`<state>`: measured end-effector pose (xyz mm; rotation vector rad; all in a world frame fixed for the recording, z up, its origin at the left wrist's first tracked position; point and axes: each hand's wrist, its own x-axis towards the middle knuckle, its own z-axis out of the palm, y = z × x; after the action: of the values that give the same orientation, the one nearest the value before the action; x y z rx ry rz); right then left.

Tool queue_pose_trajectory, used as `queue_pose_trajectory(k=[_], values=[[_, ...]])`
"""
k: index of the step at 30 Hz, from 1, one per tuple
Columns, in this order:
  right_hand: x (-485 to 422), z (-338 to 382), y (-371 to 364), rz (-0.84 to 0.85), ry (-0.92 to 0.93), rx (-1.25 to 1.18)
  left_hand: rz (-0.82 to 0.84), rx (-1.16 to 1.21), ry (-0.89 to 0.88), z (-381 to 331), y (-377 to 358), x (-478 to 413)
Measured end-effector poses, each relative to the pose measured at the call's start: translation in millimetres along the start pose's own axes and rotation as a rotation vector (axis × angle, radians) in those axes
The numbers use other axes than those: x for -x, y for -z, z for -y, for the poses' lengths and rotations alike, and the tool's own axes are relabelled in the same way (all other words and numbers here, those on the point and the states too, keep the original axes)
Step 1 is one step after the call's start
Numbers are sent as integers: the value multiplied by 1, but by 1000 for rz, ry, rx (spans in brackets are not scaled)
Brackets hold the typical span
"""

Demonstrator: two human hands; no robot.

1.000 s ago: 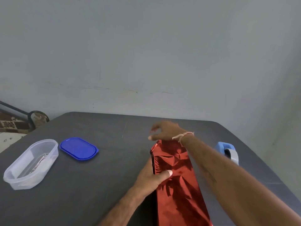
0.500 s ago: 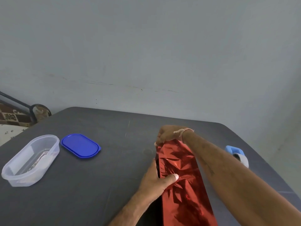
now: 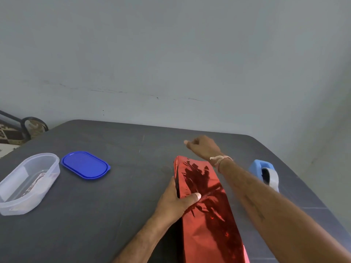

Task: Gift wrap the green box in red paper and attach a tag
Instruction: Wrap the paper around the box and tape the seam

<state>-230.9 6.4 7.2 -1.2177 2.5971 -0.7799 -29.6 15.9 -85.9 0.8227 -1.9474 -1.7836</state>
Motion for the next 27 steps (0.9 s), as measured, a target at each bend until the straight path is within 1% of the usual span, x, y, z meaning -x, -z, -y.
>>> queue_pose_trajectory(k=[2,4,6,9,13,15,17,21,23,27], values=[[20,-16,6,-78,-28,-117,8,11,-5,-1,1,1],[46,-37,7,-170,-98,-267,9,25,-11,-3,1,3],[74,-56,7,-192,-174,-418,7,25,-12,-6,0,5],[115,-75,4,-124,-212,-525,-3,18,-24,-10,-1,9],[152,-80,1,-3,-268,-763,-4,21,-47,-14,-3,11],[161,-76,1,33,-281,-820,-7,26,-41,-14,-3,11],[166,-74,1,31,-281,-858,-8,41,-24,-15,-4,11],[168,-73,0,11,-315,-867,-26,86,-47,-17,-6,13],[169,-74,-2,14,-337,-879,-10,110,-42,-15,-10,14],[169,-75,-7,-12,-375,-909,4,33,-37,-9,-15,14]])
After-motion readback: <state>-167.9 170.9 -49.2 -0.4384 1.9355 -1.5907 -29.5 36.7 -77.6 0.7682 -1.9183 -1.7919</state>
